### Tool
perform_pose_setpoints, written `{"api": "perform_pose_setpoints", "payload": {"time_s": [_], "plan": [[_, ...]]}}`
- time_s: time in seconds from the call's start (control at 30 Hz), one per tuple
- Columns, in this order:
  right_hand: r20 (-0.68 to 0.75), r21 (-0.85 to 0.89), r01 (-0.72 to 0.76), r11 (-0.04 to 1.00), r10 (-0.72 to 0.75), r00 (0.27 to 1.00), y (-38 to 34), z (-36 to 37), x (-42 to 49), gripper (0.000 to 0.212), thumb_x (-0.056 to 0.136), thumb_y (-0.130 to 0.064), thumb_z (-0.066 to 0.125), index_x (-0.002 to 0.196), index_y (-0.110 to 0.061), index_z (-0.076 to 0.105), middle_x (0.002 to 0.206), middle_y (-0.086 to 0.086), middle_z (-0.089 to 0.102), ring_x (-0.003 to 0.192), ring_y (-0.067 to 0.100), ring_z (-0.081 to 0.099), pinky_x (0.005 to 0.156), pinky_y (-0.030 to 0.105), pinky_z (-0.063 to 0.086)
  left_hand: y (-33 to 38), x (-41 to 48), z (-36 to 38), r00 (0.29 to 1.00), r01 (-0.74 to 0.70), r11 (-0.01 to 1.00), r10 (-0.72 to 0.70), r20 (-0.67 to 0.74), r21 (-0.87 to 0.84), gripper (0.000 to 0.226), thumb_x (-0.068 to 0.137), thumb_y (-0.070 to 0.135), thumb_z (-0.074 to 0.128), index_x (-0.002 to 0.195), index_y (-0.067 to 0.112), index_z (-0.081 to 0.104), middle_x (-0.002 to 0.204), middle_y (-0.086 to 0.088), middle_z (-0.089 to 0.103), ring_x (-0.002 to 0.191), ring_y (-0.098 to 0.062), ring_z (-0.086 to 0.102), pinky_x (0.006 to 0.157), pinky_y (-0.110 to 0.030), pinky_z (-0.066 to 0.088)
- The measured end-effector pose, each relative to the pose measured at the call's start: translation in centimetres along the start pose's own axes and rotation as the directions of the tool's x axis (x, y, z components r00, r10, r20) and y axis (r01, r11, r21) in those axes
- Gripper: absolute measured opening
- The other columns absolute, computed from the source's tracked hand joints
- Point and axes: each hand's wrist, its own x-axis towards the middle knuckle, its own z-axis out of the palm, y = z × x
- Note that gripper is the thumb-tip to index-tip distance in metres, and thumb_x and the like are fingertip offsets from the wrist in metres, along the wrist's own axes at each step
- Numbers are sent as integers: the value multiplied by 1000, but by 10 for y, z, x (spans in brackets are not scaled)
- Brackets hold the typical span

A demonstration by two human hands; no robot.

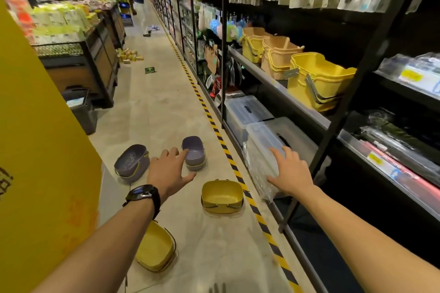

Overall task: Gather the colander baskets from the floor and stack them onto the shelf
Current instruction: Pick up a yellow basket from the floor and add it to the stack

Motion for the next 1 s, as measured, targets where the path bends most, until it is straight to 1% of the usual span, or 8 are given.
{"api": "perform_pose_setpoints", "payload": {"time_s": [0.17,0.3,0.47,0.57,0.7,0.83,0.9,1.0], "plan": [[55,10,47,999,-48,997,13,6,69,89,81,-52,66,154,-27,21,157,12,25,143,32,28,109,50,36,5,51,12,997,51,999,-51,53,10,76,89,69,48,152,29,35,137,-5,52,123,-28,50,96,-45,48],[66,41,72,997,-75,995,11,9,116,88,82,-49,68,154,-26,22,155,12,28,141,33,30,109,49,35,3,81,14,994,101,995,-101,45,-13,76,89,68,50,151,26,37,137,-6,53,123,-29,51,95,-46,49],[101,76,124,989,-132,986,-9,28,174,83,82,-47,67,151,-23,28,152,12,31,137,33,34,105,49,38,-20,117,23,978,186,982,-185,95,-2,75,90,67,50,152,27,34,140,-6,50,127,-29,47,97,-47,49],[132,73,127,989,-135,982,-27,42,210,86,82,-49,66,153,-22,25,155,13,29,140,33,32,108,49,38,-40,146,38,970,208,978,-205,134,-10,73,92,67,47,152,26,34,141,-7,49,128,-29,46,98,-47,48],[164,73,104,992,-115,980,-53,64,263,88,82,-51,67,154,-24,23,157,13,28,142,32,31,110,50,38,-68,202,69,968,189,982,-184,170,-9,74,92,68,45,152,25,35,143,-7,48,129,-30,47,99,-45,47],[152,96,58,994,-73,986,-72,83,325,82,82,-50,65,151,-24,29,155,10,33,141,30,34,108,50,40,-94,279,106,974,143,989,-133,181,-43,73,92,68,43,151,25,36,141,-8,50,126,-30,49,94,-46,50],[180,81,49,996,-63,982,-79,98,351,79,84,-51,63,151,-23,30,154,11,33,141,30,33,109,50,39,-103,309,127,970,134,989,-118,212,-58,73,92,68,43,150,24,38,140,-9,51,126,-31,50,95,-47,49],[221,48,32,998,-42,974,-84,124,377,78,88,-56,57,151,-20,31,151,11,36,137,31,37,109,48,38,-108,337,164,957,107,992,-85,277,-64,73,92,68,44,150,24,39,142,-8,50,125,-31,50,93,-47,47]]}}
